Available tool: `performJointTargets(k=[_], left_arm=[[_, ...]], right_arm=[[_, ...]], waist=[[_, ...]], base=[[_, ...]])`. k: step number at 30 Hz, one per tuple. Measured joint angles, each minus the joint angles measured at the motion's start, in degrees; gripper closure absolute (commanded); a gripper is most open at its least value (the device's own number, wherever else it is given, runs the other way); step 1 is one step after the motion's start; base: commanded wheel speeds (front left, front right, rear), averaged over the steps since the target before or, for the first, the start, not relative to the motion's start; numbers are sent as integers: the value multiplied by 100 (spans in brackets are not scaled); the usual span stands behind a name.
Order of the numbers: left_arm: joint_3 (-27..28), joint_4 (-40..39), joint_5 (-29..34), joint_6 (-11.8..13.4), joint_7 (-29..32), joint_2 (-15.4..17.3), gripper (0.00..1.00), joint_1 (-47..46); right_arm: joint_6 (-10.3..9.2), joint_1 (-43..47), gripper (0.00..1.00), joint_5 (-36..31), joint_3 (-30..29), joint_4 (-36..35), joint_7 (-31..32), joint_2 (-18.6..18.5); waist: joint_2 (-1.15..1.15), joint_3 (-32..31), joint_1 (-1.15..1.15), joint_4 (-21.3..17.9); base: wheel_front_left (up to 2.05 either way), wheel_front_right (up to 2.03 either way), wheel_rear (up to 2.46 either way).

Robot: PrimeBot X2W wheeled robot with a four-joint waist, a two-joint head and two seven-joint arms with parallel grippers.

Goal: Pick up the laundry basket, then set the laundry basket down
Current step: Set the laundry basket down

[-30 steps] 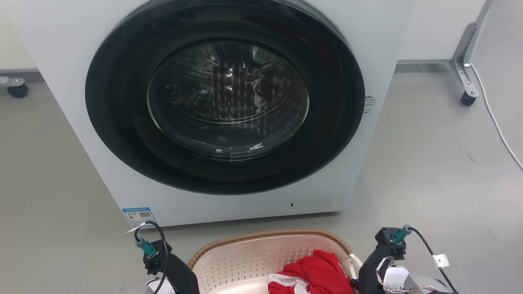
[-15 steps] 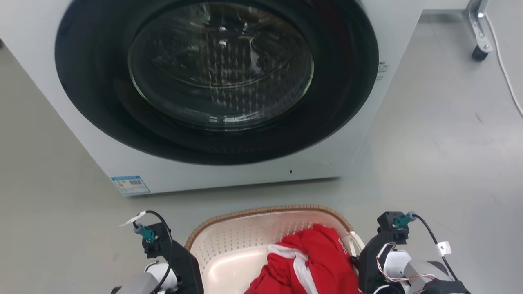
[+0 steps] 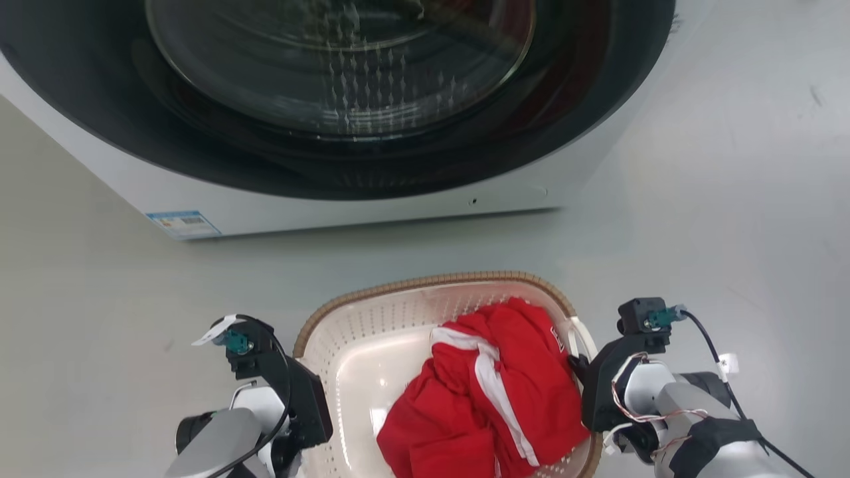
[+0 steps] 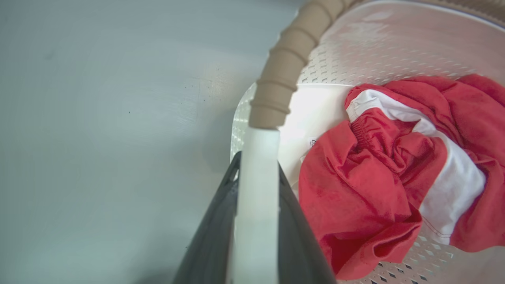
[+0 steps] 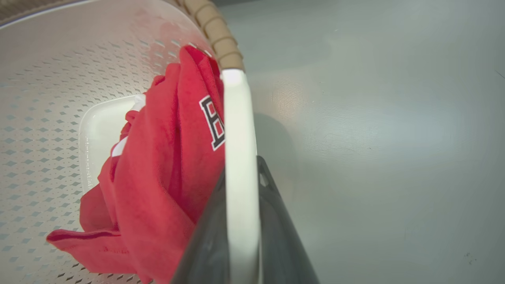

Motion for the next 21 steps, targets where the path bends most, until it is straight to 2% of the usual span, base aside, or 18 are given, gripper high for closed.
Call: performJointTargets(k=[21], left_arm=[[0,-104,338,0,-1109,67,100,-1029]], right_arm=[[-105,-1000,100,-348,104,-115,-769,-123]], waist=[[0,1723,0,17]], base=[[0,0,0]])
